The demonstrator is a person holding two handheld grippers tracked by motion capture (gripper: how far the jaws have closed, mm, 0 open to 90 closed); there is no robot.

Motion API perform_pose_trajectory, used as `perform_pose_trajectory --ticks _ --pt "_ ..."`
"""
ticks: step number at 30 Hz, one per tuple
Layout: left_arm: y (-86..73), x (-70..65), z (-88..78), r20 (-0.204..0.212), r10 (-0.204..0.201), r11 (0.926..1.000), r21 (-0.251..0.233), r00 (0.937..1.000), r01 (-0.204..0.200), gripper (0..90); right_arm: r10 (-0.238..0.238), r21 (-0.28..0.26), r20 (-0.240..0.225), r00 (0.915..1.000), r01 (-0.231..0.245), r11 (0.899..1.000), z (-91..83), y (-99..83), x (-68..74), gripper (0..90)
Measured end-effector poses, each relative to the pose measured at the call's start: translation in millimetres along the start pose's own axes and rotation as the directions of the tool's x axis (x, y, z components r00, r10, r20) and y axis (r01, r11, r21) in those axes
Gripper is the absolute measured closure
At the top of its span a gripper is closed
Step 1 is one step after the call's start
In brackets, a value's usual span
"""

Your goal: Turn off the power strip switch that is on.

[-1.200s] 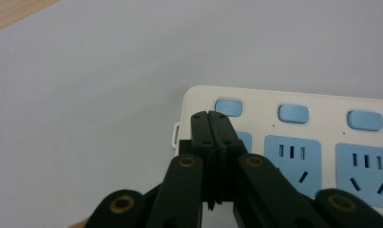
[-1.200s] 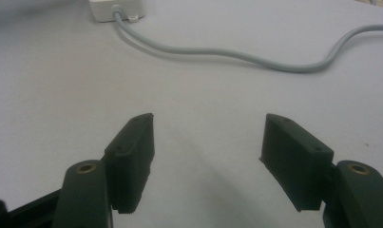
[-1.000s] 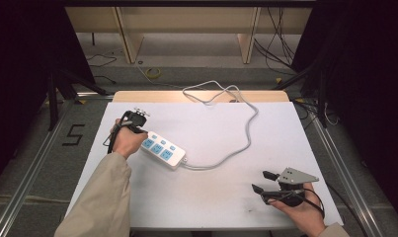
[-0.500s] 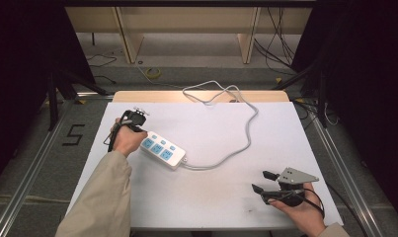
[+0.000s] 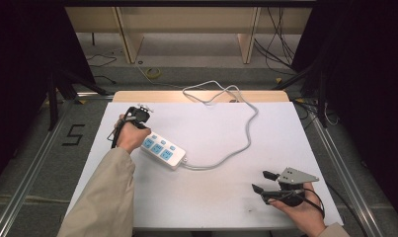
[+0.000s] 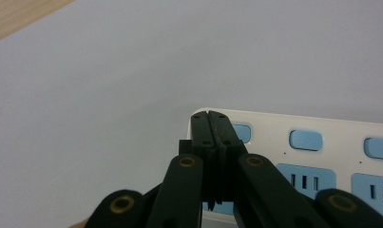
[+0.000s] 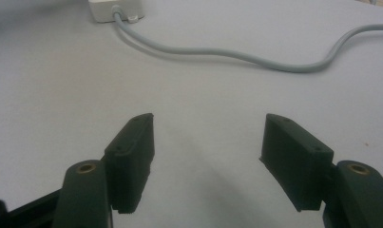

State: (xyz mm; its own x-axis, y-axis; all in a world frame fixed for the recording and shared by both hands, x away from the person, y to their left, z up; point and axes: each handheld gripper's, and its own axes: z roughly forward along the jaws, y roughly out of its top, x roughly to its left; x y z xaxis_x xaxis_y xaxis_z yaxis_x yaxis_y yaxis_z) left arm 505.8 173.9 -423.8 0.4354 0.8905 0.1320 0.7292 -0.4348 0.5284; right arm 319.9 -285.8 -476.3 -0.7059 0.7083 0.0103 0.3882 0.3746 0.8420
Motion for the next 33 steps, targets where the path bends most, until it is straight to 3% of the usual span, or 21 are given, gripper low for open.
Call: perform_pose_trajectory --ticks 12,33 --pt "6.4 -9.7 6.0 0.017 0.013 0.9998 0.011 0.9998 -0.014 89.5 -0.001 0.002 -0.003 1.0000 0.001 1.000 0.3 -0.1 0.3 36.2" --pt "10.3 -14.9 12.2 0.027 0.012 0.9994 0.032 0.9996 -0.013 89.6 0.000 0.003 -0.004 1.0000 0.000 1.000 0.8 0.1 0.5 36.2"
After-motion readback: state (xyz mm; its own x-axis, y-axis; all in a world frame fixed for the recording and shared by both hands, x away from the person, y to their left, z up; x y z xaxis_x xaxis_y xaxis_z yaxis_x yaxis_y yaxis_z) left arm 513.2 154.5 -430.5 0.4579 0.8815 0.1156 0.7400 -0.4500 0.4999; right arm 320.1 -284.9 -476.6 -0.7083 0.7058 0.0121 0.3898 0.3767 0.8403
